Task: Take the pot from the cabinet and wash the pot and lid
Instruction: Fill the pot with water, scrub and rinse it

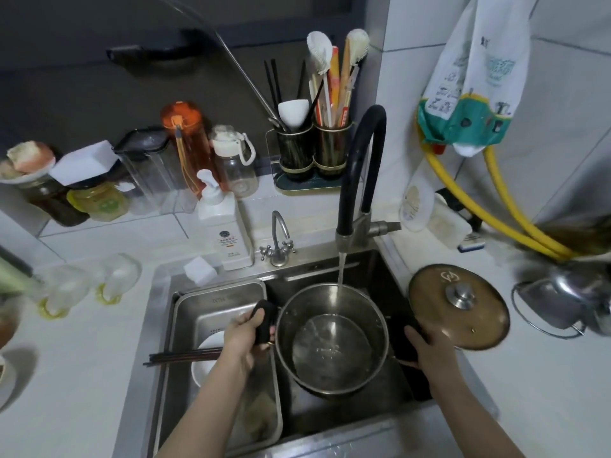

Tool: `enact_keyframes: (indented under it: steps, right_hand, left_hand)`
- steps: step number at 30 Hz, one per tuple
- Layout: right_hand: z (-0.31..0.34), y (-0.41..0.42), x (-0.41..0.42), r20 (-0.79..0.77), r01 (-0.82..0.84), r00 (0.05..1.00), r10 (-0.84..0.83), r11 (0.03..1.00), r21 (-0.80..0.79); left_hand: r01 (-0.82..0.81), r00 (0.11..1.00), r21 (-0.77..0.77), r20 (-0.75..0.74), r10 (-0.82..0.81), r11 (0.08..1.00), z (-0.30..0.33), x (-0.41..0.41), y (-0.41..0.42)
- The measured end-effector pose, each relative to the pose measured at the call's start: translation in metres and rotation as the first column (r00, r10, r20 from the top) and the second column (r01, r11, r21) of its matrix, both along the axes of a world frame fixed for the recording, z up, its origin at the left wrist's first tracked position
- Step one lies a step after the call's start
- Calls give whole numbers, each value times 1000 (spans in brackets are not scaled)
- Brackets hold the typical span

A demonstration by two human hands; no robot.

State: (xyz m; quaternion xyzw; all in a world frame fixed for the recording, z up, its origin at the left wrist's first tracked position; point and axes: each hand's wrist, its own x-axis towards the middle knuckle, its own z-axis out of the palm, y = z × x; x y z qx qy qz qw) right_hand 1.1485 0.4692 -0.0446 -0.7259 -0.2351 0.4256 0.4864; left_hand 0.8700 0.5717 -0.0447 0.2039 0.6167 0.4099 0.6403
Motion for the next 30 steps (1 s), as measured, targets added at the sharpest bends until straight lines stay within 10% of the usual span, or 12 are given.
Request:
enact_keyframes:
  steps: [9,30]
  right_hand:
    - [26,34,20,218,71,972,-82,996,59]
    - [8,27,45,83,208,975,-207,978,3]
  left_hand:
    - [1,1000,68,12,-2,998,12,31,23]
    - [85,990,8,-115,-84,996,3,39,23]
